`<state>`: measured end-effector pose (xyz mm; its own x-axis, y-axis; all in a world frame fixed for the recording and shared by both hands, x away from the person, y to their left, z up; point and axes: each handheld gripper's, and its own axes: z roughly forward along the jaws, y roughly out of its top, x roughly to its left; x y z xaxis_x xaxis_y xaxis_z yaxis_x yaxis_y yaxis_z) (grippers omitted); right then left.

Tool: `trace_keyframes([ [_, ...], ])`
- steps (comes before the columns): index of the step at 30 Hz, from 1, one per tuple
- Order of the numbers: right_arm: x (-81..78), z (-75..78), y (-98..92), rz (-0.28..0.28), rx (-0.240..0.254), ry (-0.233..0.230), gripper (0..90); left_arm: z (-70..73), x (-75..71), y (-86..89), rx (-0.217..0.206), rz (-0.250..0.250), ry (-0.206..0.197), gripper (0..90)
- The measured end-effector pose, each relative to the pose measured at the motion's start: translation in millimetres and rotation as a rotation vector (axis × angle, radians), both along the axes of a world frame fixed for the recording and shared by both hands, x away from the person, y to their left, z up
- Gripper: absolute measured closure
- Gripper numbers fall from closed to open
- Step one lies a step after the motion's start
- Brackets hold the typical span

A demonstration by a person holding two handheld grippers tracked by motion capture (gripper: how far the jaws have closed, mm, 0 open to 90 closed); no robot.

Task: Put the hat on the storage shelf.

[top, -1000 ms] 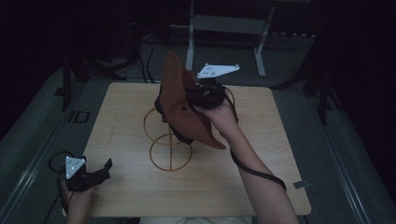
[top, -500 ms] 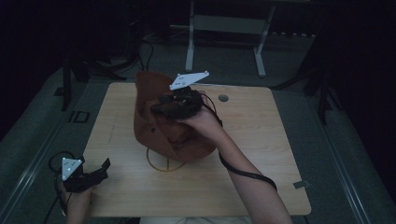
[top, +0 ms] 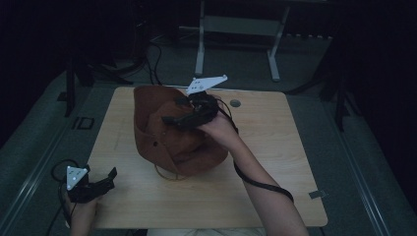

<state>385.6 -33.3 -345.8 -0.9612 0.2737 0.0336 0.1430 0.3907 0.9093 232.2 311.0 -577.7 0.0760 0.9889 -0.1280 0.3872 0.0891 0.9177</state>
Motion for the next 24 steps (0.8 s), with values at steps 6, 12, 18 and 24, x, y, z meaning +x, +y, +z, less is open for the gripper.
trace_keyframes([
  [6,5.2,-5.7,-18.2,-0.048,0.053,-0.021,16.8,-1.4,0.8,-2.8,0.017,-0.017,0.002,2.8],
  [12,7.6,-10.9,-36.3,-0.064,0.05,-0.017,16.8,-2.2,1.1,-4.3,0.028,-0.018,0.003,2.8],
  [18,4.3,-18.0,-55.1,-0.092,0.017,-0.036,16.8,-1.8,1.5,-6.0,0.035,-0.023,0.004,2.8],
  [24,4.8,-25.4,-73.0,-0.128,0.031,-0.024,16.8,-2.6,1.4,-6.8,0.035,-0.033,0.011,2.8],
])
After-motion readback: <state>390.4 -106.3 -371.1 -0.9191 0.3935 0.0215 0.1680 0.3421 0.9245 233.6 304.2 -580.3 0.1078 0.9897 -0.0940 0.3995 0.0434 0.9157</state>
